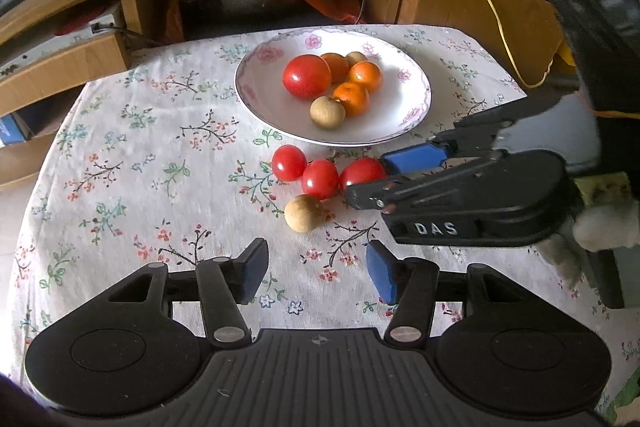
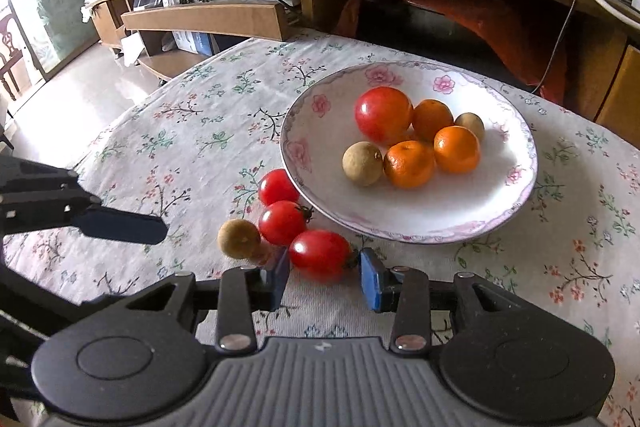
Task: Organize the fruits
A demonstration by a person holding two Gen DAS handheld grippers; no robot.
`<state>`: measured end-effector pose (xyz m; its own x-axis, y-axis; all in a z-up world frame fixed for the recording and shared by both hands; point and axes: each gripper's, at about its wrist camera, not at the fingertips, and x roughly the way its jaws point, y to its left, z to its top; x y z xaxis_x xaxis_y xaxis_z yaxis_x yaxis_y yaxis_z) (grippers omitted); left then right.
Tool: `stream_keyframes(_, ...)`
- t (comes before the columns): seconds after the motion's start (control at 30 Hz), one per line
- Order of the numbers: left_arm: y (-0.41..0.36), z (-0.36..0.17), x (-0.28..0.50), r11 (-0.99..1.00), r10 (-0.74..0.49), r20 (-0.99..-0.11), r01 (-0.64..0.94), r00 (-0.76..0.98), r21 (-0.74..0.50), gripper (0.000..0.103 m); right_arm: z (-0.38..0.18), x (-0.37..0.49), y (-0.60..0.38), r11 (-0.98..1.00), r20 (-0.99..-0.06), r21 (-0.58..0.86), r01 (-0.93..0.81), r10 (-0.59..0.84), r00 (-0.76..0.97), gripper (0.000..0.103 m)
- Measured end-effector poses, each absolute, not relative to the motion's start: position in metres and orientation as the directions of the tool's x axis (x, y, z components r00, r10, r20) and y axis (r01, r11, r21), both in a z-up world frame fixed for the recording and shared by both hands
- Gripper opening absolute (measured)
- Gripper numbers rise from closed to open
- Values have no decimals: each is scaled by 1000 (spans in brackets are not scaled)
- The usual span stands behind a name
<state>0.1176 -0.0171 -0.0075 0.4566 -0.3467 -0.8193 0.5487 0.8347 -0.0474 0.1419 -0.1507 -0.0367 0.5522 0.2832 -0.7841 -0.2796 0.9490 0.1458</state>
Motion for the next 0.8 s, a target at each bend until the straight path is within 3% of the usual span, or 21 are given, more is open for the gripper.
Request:
stream_keyframes(0.53,-17,-17,126,840,-322,-825,543,464,-23,63,-37,131,-158,962,-811,114,-250,235,536,40)
stream_keyframes(0.8,-32,-24,141,849,-322,-820,528,473,-28,53,-31,110,-177,971,-818,128,-203,219,532,40)
